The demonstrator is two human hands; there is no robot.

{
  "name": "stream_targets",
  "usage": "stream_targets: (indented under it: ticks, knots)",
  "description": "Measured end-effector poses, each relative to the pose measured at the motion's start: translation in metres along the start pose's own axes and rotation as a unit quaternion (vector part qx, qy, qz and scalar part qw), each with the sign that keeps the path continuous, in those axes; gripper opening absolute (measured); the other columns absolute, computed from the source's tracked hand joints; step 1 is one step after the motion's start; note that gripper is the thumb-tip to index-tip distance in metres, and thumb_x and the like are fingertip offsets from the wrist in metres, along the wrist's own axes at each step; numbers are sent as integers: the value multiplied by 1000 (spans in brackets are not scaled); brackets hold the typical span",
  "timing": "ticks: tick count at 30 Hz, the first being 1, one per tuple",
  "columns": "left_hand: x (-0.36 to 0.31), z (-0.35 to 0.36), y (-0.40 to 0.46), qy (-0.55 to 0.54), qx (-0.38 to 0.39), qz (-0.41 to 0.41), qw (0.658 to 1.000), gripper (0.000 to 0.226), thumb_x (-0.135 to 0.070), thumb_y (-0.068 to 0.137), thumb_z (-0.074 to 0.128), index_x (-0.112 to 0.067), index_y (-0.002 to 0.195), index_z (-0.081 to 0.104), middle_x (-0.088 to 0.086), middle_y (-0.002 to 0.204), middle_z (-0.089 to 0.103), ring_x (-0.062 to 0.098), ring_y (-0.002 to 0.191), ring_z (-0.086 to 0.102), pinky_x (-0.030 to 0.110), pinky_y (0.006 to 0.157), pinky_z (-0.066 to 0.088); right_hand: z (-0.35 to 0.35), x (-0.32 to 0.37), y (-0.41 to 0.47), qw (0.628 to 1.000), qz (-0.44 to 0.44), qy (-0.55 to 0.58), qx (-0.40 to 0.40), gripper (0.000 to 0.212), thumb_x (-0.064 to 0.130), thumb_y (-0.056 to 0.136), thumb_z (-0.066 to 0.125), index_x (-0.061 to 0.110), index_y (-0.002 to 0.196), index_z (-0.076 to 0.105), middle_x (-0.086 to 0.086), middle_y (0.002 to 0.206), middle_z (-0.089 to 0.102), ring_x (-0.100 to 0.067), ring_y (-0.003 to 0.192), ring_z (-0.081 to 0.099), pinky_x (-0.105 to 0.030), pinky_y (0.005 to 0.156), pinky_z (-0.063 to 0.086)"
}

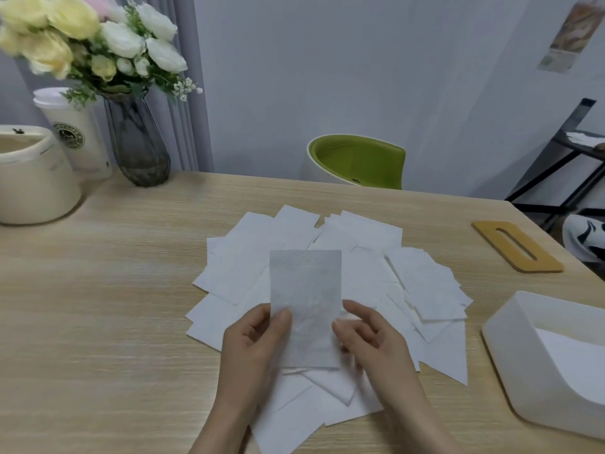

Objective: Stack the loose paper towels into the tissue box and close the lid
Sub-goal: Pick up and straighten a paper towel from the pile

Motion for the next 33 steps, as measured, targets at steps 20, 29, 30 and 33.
stream_targets:
  ticks: [20,29,30,33]
  knots:
    - [33,-26,9,-26,-118,-89,989,22,-4,88,66,-24,97,68,3,94,76,25,86,73,40,74,54,-3,13,46,825,-289,-482,-56,35,24,80,74,30,113,66,10,118,55,-14,119,39,-27,89,22]
    - [28,-25,9,-16,-127,-92,987,25,-7,97,54,-27,92,69,4,89,76,19,78,72,38,72,53,-8,22,18,827,-344,-437,-84,12,18,76,80,29,79,74,18,88,64,-8,98,46,-29,78,28]
    - [27,-25,8,-16,-126,-91,988,27,-7,97,53,-28,92,69,4,89,76,18,77,72,37,72,52,-10,22,11,825,-347,-436,-91,8,22,78,77,29,79,74,18,89,64,-8,98,46,-29,79,28]
    - [26,-24,8,-11,-120,-91,988,33,-8,98,52,-33,89,70,3,89,76,17,77,71,37,72,53,-17,20,-8,818,-360,-438,-104,16,35,82,60,29,80,75,18,87,64,-7,96,47,-29,77,29]
Point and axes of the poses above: each hand's wrist, its own y-axis towards the middle knuckle, its own z-axis out of the palm, x = y × z, the point moved 7 cm from there along y, towards the middle knuckle
